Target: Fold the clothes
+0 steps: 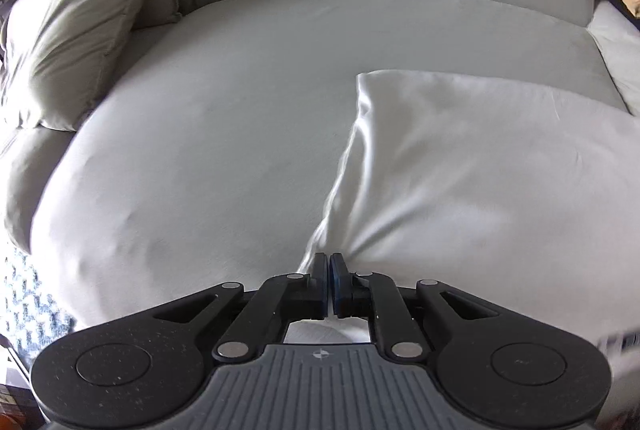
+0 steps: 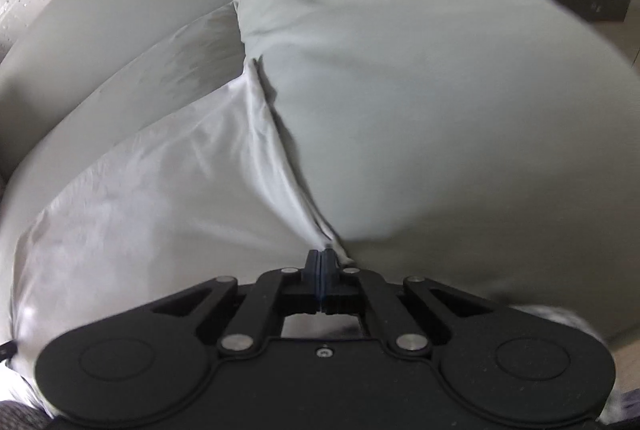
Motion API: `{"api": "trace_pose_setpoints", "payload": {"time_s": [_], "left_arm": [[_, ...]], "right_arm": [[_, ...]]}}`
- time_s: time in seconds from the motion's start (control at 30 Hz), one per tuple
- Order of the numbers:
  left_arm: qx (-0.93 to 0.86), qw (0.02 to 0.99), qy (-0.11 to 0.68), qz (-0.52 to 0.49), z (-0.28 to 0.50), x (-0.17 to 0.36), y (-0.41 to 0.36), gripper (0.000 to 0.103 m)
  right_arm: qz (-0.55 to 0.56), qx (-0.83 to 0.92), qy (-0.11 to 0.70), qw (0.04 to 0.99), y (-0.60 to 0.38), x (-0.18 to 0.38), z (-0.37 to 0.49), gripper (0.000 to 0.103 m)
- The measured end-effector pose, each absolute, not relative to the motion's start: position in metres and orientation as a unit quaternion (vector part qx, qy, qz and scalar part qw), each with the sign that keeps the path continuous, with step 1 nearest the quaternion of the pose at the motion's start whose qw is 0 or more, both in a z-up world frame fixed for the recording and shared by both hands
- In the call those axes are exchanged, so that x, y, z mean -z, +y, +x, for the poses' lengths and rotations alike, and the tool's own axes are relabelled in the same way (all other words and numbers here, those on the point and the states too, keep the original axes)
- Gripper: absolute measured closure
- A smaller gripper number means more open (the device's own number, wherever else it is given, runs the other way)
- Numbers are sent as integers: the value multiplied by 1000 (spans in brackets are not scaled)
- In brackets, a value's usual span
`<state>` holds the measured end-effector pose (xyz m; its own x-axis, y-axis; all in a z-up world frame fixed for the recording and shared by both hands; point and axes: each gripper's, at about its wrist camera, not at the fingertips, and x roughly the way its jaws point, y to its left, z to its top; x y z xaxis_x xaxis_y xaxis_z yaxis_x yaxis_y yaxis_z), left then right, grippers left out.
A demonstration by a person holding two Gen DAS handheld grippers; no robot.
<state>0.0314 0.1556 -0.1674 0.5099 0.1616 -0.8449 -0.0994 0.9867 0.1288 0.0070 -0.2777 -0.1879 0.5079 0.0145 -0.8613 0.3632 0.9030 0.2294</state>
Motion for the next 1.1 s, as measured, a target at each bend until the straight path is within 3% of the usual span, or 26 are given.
{"api": "trace_pose_setpoints", "payload": {"time_s": [0.13, 0.27, 0.43, 0.5, 0.6, 0.7, 0.77, 0.87, 0.93, 1.1], "left_arm": [[-44, 895, 444, -3, -1, 149, 156, 94], [14, 914, 405, -11, -10, 138, 129, 93], [66, 911, 407, -3, 15, 153, 84, 93], [78, 904, 421, -6, 22, 165, 73, 92], [76, 886, 458, 12, 15, 182, 64, 92], [83, 889, 450, 27, -8, 178, 65, 92], [89, 887, 452, 32, -24, 174, 67, 92], [93, 897, 431, 29, -45, 164, 70, 92], [87, 905, 417, 16, -52, 157, 68, 91], [73, 912, 403, 4, -54, 147, 60, 89]], "right_arm": [[209, 89, 456, 860, -278, 169, -9, 93], [252, 10, 435, 864, -261, 162, -8, 93], [215, -67, 449, 865, -208, 171, 22, 91], [194, -74, 459, 864, -194, 179, 30, 91], [169, -72, 480, 858, -193, 188, 22, 101], [169, -63, 491, 852, -203, 186, -1, 101], [185, -52, 508, 840, -214, 186, -16, 96], [248, -42, 489, 835, -238, 184, -40, 80], [323, -40, 452, 831, -258, 183, -53, 60], [467, -34, 394, 791, -287, 197, -62, 55]]}}
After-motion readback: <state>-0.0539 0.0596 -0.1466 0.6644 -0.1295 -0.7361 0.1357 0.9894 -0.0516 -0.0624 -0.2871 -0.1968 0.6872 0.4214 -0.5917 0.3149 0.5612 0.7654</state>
